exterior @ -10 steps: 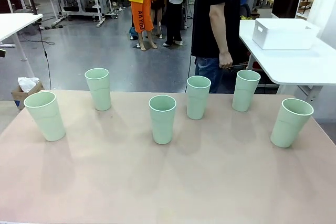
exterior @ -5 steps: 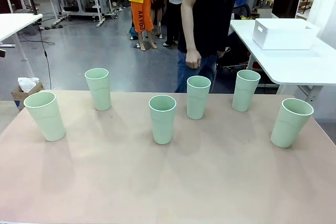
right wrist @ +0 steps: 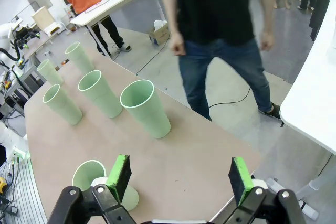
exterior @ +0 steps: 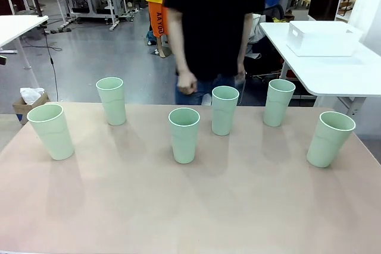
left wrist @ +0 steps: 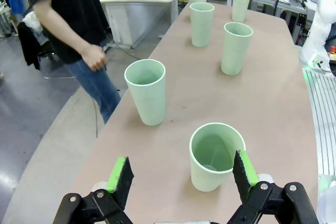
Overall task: Stack the cups and store them in the basket.
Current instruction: Pick up two Reusable plastic cups , one in each hand.
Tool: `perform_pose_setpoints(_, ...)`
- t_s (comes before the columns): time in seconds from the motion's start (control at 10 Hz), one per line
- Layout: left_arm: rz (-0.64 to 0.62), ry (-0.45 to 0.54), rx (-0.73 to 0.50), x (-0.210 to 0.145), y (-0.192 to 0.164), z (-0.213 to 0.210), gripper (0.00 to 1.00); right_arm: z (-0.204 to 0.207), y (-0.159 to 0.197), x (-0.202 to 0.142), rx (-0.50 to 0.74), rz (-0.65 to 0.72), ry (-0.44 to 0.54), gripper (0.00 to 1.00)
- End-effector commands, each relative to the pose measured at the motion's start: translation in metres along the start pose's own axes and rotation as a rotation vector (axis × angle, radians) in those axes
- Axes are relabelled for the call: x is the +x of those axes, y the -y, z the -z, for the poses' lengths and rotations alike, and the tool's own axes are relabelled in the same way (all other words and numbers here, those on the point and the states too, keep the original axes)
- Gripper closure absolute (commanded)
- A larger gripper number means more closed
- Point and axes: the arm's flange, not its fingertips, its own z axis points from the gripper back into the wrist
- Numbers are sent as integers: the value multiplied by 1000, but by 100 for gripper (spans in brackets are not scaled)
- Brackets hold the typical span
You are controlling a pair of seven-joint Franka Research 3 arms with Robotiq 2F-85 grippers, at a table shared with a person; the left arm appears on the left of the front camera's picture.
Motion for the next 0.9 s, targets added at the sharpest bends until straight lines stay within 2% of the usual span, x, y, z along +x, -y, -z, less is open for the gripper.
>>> perform_pose_setpoints(0.0, 1, -3, 5, 1, 0, -1, 0, 0, -1, 1, 0, -2, 3, 0)
perform_pose_setpoints(0.8, 1, -3, 5, 1, 0, -1, 0, 0, -1, 1, 0, -2, 3, 0)
